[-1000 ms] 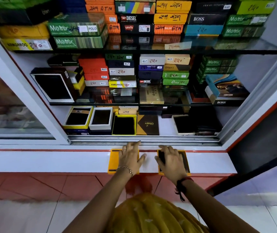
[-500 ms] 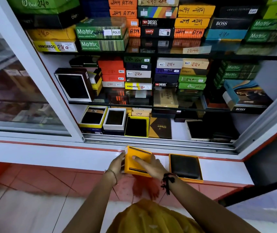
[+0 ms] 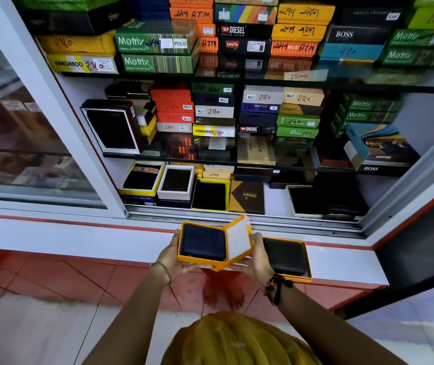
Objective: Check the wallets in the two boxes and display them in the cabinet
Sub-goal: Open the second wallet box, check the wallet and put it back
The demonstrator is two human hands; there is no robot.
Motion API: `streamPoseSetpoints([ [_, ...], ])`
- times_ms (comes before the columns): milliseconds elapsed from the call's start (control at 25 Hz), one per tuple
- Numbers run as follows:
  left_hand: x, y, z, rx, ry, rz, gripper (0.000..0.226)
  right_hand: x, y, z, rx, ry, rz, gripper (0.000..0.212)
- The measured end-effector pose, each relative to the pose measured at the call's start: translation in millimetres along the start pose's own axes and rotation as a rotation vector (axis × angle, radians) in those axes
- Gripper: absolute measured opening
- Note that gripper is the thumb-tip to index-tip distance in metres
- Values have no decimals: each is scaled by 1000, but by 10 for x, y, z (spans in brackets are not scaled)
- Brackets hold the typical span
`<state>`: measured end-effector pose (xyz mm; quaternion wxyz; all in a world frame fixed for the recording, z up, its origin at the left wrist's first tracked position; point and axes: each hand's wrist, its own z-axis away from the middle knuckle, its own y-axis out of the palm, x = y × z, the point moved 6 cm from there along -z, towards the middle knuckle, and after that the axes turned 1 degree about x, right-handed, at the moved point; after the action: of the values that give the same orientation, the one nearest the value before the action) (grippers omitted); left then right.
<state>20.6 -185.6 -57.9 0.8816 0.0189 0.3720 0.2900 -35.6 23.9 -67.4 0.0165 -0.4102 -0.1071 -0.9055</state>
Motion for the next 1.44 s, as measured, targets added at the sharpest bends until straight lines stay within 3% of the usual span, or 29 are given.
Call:
streamPoseSetpoints([
  [80, -45, -83, -17, -66, 76, -32, 35, -20, -77, -62, -76, -39, 1, 28],
  [200, -154, -71, -67, -290, 358, -331, 15, -49, -15, -58, -125, -102, 234, 34],
  [320, -239, -20, -34, -460, 480, -714, 29, -44, 61, -86, -100, -179, 411, 27],
  [400, -242, -9, -90, -449, 474, -917, 37, 7, 87, -48, -58, -233, 626, 35],
  [600, -260, -54, 5, -455, 504, -811, 26, 170, 127, 98, 16, -410, 1078, 59],
  [760, -324, -58, 37, -481, 522, -860, 20, 325, 142, 101, 63, -536, 1515, 65],
  [920, -338, -10, 19, -425, 574, -938, 30, 441, 225, 192, 62, -726, 1825, 60],
  [1000, -334, -33, 16, -401, 550, -881, 37, 454, 244, 236, 1, -838, 1820, 50],
  [1120, -310, -33, 28, -315, 439, -826, 46, 592, 134, 165, -88, -693, 1388, 40],
  [1200, -296, -14, 38, -242, 403, -799, 48, 606, 127, 117, 28, -549, 1182, 37],
  [1320, -314, 22, 80, -161, 395, -750, 49, 547, 151, 121, 102, -562, 1152, 49],
  [1440, -335, 85, 164, -87, 431, -687, 48, 561, 92, 57, 109, -574, 1023, 41],
])
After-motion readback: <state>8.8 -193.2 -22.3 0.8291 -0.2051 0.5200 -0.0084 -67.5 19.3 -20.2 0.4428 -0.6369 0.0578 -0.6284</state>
